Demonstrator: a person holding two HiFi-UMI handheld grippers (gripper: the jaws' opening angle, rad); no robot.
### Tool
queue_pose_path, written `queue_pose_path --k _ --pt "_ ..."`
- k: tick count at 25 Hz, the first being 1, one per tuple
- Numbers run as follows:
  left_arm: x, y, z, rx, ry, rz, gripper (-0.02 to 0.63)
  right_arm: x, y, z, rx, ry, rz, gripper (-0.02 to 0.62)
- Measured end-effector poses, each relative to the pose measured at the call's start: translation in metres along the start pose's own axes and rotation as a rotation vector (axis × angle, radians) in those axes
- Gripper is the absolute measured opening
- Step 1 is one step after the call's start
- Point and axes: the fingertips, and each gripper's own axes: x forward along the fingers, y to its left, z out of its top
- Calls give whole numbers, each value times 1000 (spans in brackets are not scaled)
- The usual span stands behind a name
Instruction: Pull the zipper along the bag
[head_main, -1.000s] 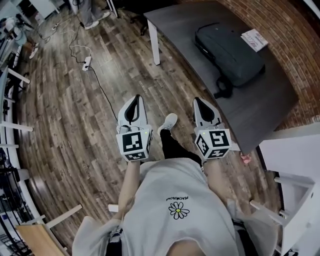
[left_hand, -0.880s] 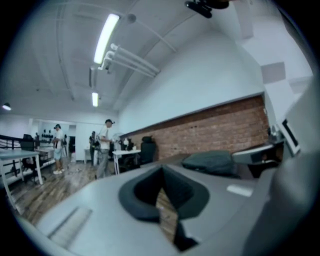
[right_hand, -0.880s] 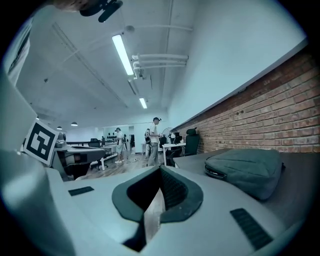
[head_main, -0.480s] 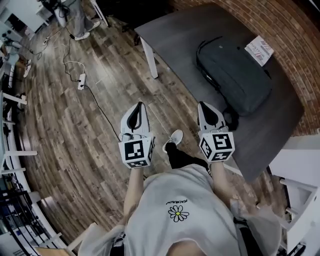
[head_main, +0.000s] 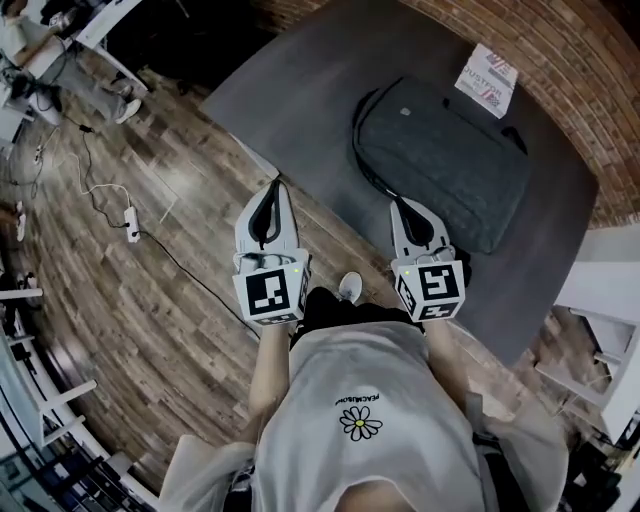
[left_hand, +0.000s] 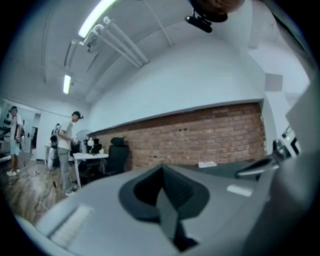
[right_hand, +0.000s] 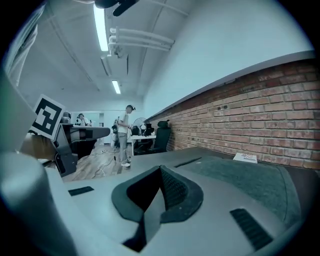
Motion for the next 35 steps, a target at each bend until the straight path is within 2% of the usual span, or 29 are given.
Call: queue_pose_path --k 5,11,14,20,25,28,32,35 --pt "61 -24 0 17 -6 -162 -2 5 -33 6 40 -18 -141 2" --pt "129 -80 12 78 -48 -454 -2 -22 -77 1 102 -4 -425 2" --pt "143 -103 14 115 -65 -551 -2 -37 -90 7 99 -15 -546 2" --pt "161 -158 17 153 -87 -803 -2 -71 -100 7 129 -7 -820 2" --pt "163 -184 18 189 -107 -963 -2 -94 -102 0 209 -4 -1032 3" --pt "165 -187 16 202 -104 -1015 -2 -97 -95 -5 240 2 -1093 3" --pt "163 -193 14 206 -99 -1070 -2 -96 -86 -10 264 9 -1134 3" --pt "157 -210 0 285 -67 -1159 -2 -93 -81 -16 282 26 -1149 5"
